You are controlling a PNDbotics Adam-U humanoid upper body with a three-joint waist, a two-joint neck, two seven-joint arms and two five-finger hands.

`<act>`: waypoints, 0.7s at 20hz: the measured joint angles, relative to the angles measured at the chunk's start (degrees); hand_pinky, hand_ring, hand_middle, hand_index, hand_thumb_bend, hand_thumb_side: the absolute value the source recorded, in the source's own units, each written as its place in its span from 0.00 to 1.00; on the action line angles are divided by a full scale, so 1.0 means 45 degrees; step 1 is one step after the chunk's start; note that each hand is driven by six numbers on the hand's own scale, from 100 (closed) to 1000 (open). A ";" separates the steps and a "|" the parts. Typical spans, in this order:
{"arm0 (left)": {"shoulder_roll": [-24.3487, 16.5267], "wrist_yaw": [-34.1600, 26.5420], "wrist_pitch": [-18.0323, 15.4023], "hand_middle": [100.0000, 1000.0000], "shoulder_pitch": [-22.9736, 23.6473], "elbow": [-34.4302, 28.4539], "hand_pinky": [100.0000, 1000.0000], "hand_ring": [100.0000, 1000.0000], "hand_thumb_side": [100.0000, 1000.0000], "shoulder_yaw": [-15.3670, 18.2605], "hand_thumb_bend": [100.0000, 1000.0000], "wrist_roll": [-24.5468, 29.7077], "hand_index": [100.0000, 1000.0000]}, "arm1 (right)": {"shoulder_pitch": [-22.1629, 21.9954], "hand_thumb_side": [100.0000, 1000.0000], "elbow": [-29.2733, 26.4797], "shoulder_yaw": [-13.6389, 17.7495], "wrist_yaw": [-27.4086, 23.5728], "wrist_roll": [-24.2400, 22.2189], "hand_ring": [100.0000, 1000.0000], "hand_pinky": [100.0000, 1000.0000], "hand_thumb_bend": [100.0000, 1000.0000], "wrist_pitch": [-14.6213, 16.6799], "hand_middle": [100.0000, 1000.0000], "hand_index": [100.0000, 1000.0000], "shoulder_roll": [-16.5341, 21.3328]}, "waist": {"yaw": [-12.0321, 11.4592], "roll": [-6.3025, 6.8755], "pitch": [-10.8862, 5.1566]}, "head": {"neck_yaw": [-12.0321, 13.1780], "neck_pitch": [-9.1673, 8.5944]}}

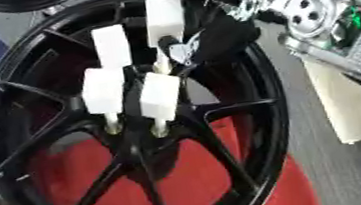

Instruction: Pull the pin out of the wheel hub.

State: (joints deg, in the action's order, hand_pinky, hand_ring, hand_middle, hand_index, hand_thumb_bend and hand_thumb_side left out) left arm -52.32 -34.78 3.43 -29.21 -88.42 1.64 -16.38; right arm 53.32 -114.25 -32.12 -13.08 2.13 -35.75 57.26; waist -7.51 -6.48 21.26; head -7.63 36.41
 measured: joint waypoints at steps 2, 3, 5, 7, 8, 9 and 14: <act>0.0000 -0.0008 -0.0002 0.78 0.0004 0.0003 0.83 0.83 0.89 0.0001 0.23 -0.0003 0.79 | -0.0155 0.10 0.0000 0.0221 -0.0246 0.0304 0.55 0.60 0.00 0.0183 0.30 0.42 0.0057 | 0.0008 0.0010 -0.0083 | 0.0012 -0.0077; 0.0000 -0.0017 -0.0004 0.78 0.0006 0.0005 0.83 0.83 0.89 0.0002 0.23 -0.0007 0.79 | -0.0254 0.10 0.0000 0.0353 -0.0382 0.0476 0.55 0.60 0.00 0.0257 0.30 0.42 0.0095 | 0.0012 0.0016 -0.0109 | 0.0020 -0.0130; 0.0000 -0.0037 -0.0014 0.78 0.0007 0.0012 0.83 0.83 0.88 0.0003 0.23 -0.0019 0.79 | -0.0521 0.10 0.0000 0.0672 -0.0741 0.0878 0.54 0.59 0.00 0.0392 0.30 0.42 0.0164 | 0.0031 0.0049 -0.0162 | 0.0039 -0.0235; 0.0000 -0.0054 -0.0023 0.78 0.0009 0.0036 0.83 0.83 0.88 0.0012 0.23 -0.0031 0.79 | -0.0935 0.10 0.0000 0.1198 -0.1155 0.1506 0.54 0.59 0.00 0.0531 0.30 0.42 0.0302 | 0.0075 0.0106 -0.0176 | 0.0047 -0.0319; 0.0000 -0.0065 -0.0033 0.78 0.0014 0.0040 0.83 0.83 0.88 0.0031 0.23 -0.0044 0.79 | -0.1257 0.10 0.0000 0.1615 -0.1350 0.1987 0.54 0.59 0.00 0.0601 0.31 0.42 0.0386 | 0.0117 0.0137 -0.0176 | 0.0051 -0.0331; -0.0001 -0.0086 -0.0054 0.78 0.0036 0.0041 0.83 0.83 0.88 0.0063 0.23 -0.0066 0.79 | -0.1621 0.09 0.0000 0.2107 -0.1573 0.2559 0.54 0.59 0.00 0.0655 0.31 0.42 0.0493 | 0.0152 0.0172 -0.0176 | 0.0051 -0.0332; -0.0017 -0.0143 -0.0223 0.78 0.0328 0.0043 0.83 0.82 0.88 0.0323 0.23 -0.0284 0.79 | -0.4165 0.07 0.0315 0.5252 -0.2663 0.6138 0.55 0.60 0.00 0.0768 0.33 0.44 0.1037 | 0.0300 0.0347 -0.0168 | 0.0103 -0.0330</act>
State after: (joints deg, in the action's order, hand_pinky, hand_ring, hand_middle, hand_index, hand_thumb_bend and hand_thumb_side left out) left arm -52.40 -35.42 2.43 -27.74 -88.22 3.09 -17.66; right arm 34.58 -112.83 -8.48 -25.06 29.75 -32.30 61.93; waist -6.16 -4.92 20.51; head -7.17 34.93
